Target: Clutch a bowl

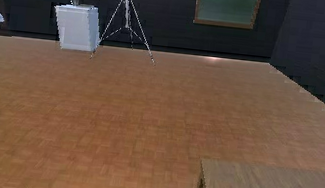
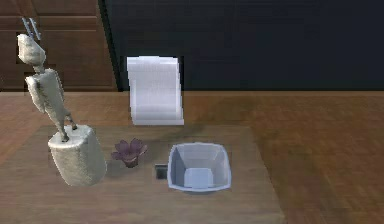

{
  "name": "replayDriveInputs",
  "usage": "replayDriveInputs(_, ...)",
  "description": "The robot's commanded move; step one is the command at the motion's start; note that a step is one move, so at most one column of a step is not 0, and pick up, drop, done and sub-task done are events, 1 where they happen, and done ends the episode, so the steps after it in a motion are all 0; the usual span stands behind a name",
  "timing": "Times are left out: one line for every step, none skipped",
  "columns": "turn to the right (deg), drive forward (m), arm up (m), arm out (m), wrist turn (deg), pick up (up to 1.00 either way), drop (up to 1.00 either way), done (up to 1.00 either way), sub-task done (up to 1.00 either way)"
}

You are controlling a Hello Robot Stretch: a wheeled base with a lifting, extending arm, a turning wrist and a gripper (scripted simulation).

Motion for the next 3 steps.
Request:
replayDriveInputs(0.0,0.0,0.5,0.0,0.0,0.0,0.0,0.0,0.0)
replayDriveInputs(0.0,0.0,0.38,0.0,0.0,0.0,0.0,0.0,0.0)
replayDriveInputs(0.0,0.0,0.0,0.14,0.0,0.0,0.0,0.0,0.0)
